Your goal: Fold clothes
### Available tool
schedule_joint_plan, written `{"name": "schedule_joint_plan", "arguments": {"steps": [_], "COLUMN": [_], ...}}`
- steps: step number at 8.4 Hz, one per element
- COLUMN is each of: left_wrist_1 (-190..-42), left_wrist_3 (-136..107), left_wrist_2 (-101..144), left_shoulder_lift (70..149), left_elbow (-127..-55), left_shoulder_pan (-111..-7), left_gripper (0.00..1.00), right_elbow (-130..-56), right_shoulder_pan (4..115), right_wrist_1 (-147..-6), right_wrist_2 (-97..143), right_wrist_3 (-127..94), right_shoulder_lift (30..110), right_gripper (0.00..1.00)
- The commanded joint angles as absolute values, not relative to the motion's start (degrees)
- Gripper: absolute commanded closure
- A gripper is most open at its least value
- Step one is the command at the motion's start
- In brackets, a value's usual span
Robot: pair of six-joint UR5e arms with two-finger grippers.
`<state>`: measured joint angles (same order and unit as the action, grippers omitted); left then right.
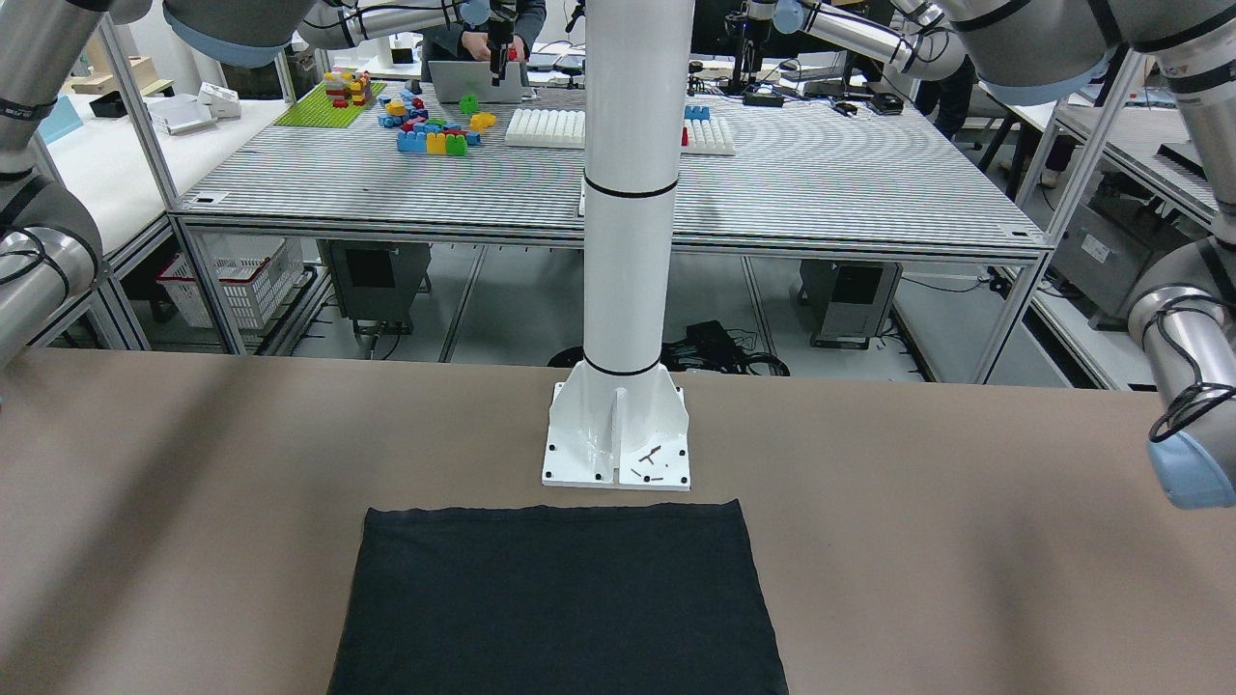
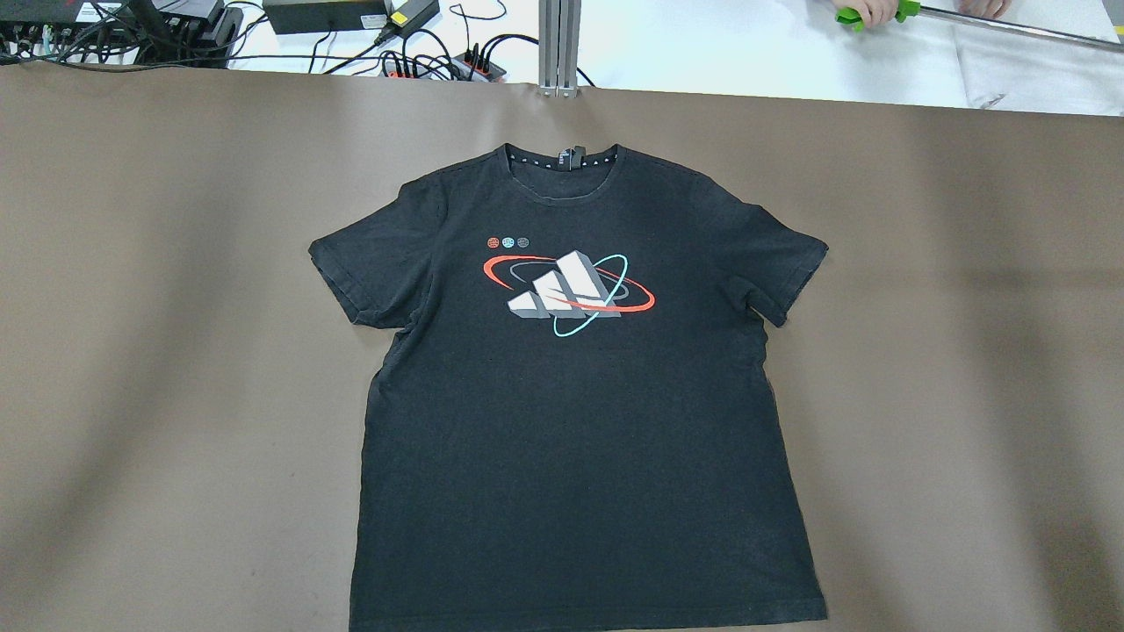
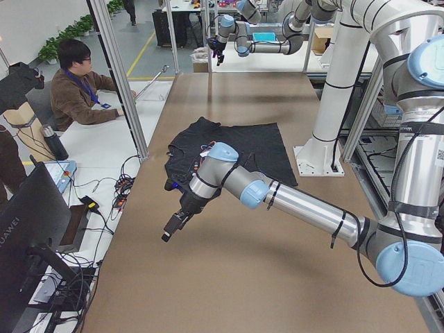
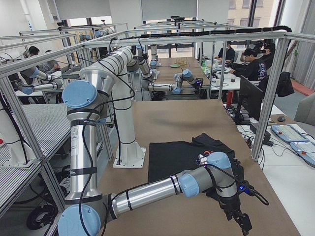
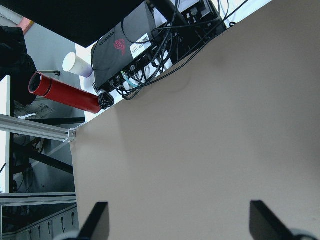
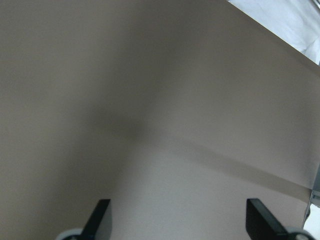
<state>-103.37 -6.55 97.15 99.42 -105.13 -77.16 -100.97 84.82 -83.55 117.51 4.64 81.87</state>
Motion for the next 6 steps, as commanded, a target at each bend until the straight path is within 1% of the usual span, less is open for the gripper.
{"name": "schedule_joint_plan", "arguments": {"steps": [1, 6], "left_wrist_1": [-103.3, -100.9], "left_wrist_3": [-6.6, -6.4], "left_wrist_2": [96.2, 92.9], "left_shoulder_lift": [99.3, 99.4], "left_elbow": [-105.1, -103.6], "left_shoulder_pan": [-77.4, -77.3], "left_gripper": [0.00, 0.00], "right_elbow": [-100.9, -101.0], "right_shoulder_pan": [84.8, 84.7], "right_wrist_1": [-83.7, -85.7], "right_wrist_2": [117.4, 117.1], "right_wrist_3": [4.7, 4.7], "right_shoulder_lift": [82.1, 81.7], "right_gripper": [0.06, 0.06]}}
